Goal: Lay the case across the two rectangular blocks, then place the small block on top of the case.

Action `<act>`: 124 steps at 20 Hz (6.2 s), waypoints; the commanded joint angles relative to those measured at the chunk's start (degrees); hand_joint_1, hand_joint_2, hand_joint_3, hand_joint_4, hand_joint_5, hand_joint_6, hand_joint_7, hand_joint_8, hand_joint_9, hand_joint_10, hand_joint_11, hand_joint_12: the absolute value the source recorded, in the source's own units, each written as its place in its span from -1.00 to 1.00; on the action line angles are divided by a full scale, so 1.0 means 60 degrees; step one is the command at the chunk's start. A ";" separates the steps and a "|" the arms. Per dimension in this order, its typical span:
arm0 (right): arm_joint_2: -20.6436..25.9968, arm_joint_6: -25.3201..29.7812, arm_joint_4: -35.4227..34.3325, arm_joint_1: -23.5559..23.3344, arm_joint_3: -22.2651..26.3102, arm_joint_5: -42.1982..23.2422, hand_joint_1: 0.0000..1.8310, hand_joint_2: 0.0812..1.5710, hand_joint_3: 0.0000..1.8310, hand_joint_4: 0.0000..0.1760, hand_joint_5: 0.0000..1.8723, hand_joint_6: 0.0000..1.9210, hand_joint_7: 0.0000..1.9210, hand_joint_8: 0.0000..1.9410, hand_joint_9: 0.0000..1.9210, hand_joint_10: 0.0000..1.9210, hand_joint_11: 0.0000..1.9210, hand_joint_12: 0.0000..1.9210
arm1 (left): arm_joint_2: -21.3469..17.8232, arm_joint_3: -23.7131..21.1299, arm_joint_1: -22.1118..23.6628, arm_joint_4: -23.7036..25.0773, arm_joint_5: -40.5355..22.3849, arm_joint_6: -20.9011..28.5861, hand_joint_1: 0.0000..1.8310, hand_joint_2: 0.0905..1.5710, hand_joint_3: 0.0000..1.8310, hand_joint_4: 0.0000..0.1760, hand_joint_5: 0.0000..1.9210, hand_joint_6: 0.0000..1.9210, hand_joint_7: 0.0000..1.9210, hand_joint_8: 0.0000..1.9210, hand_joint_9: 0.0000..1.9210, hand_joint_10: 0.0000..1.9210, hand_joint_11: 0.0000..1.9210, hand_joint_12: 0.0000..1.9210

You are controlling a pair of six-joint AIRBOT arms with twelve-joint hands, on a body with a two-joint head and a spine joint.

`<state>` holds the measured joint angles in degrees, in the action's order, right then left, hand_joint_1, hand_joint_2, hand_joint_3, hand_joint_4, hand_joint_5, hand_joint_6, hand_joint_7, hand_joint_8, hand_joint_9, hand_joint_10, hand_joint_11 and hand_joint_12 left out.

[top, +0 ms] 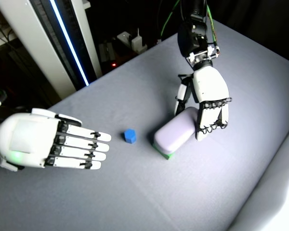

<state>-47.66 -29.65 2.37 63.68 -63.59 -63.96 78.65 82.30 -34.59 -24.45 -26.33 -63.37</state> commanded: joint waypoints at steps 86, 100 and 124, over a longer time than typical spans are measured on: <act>-0.2738 0.2385 0.4856 -0.4705 -0.2485 0.3228 0.36 0.36 -1.00 -1.00 0.02 -0.04 0.13 0.03 0.00 0.24 -0.19 0.74 | -0.4373 -0.4747 -0.3970 0.1310 -0.8349 0.2087 0.03 0.12 -1.00 -0.63 -0.69 -1.00 -0.65 -1.00 -0.62 -1.00 -1.00 -0.06; -0.3460 0.1722 0.4218 -0.6567 -0.3535 0.3336 0.35 0.36 -1.00 -1.00 0.14 -0.21 0.04 0.11 -0.07 0.18 -0.22 0.60 | -0.4289 -0.4751 -0.4235 0.1055 -0.8594 0.2156 0.08 0.11 -1.00 -0.38 -0.65 -1.00 -0.60 -1.00 -0.58 -1.00 -1.00 0.04; -0.4742 0.1729 0.5976 -0.7537 -0.4517 0.5424 0.34 0.35 -1.00 -0.66 0.12 -0.07 0.08 -0.05 -0.10 0.05 -0.35 0.63 | -0.4101 -0.4601 -0.4149 0.1135 -0.8393 0.2280 0.09 0.14 -1.00 -0.35 -0.64 -1.00 -0.60 -1.00 -0.59 -1.00 -1.00 -0.02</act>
<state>-76.44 -19.31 40.12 19.29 -90.35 -27.09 53.82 54.39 -60.16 -18.50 -69.73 -49.98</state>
